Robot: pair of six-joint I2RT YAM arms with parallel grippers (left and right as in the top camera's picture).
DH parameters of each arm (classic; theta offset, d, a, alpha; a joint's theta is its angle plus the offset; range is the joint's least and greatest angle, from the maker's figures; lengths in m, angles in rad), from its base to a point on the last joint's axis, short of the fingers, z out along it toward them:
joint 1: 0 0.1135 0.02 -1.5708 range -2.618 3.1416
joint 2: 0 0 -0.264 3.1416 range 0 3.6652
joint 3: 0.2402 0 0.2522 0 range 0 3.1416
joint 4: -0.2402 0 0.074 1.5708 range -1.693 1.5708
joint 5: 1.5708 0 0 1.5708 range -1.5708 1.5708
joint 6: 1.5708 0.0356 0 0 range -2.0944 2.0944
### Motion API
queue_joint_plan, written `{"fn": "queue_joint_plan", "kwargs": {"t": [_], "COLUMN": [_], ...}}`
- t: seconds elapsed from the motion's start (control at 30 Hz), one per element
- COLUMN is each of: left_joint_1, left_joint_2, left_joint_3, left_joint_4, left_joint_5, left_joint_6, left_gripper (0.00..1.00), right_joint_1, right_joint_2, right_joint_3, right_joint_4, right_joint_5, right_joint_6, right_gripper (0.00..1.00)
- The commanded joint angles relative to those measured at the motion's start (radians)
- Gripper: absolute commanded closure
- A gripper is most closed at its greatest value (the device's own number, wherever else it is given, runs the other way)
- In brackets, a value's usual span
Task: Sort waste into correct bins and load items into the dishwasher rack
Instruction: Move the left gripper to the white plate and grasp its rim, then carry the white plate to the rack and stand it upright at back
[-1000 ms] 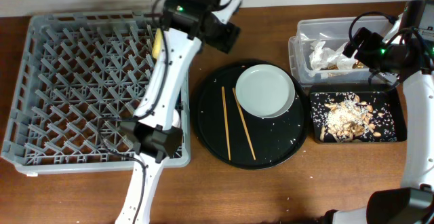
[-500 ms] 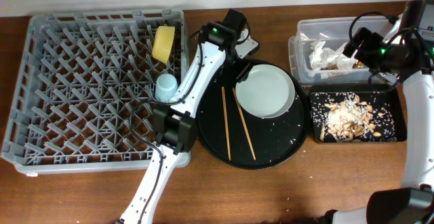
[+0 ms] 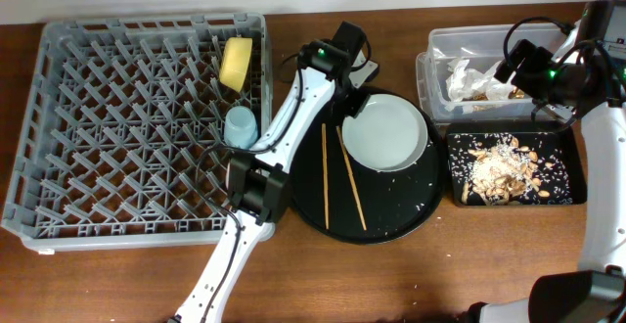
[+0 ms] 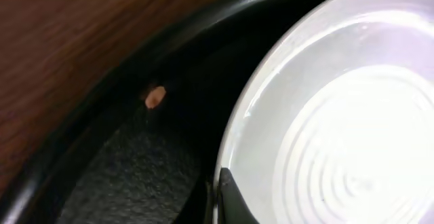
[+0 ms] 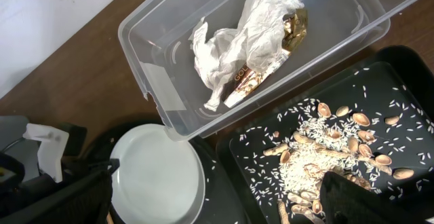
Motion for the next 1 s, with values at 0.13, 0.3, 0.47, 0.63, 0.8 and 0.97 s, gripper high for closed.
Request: {"fn": "queue_joint_plan", "kwargs": {"t": [0.13, 0.3, 0.47, 0.63, 0.8, 0.97], "left_joint_1": [0.036, 0.125, 0.199, 0.286, 0.357, 0.367], "left_joint_2": [-0.121, -0.391, -0.549, -0.549, -0.549, -0.549], "left_joint_3": [0.109, 0.18, 0.18, 0.074, -0.212, -0.489], "left_joint_4": [-0.103, -0.162, -0.188, -0.149, 0.081, 0.312], "left_joint_5": [-0.021, -0.242, -0.891, -1.096, -1.221, -1.246], "left_joint_6": [0.005, 0.005, 0.036, 0.035, 0.036, 0.086], "left_gripper": [1.0, 1.0, 1.0, 1.0, 1.0, 1.0], "right_joint_1": [-0.005, -0.005, -0.005, -0.005, -0.005, -0.005], "right_joint_2": [0.005, 0.005, 0.005, 0.005, 0.005, 0.005], "right_joint_3": [0.008, 0.008, 0.008, 0.008, 0.008, 0.008], "right_joint_4": [0.0, 0.0, 0.0, 0.0, 0.0, 0.0], "right_joint_5": [0.012, 0.012, 0.012, 0.012, 0.012, 0.012], "right_joint_6": [0.0, 0.0, 0.0, 0.0, 0.0, 0.0], "right_gripper": [0.02, 0.02, 0.02, 0.01, 0.02, 0.02]}}
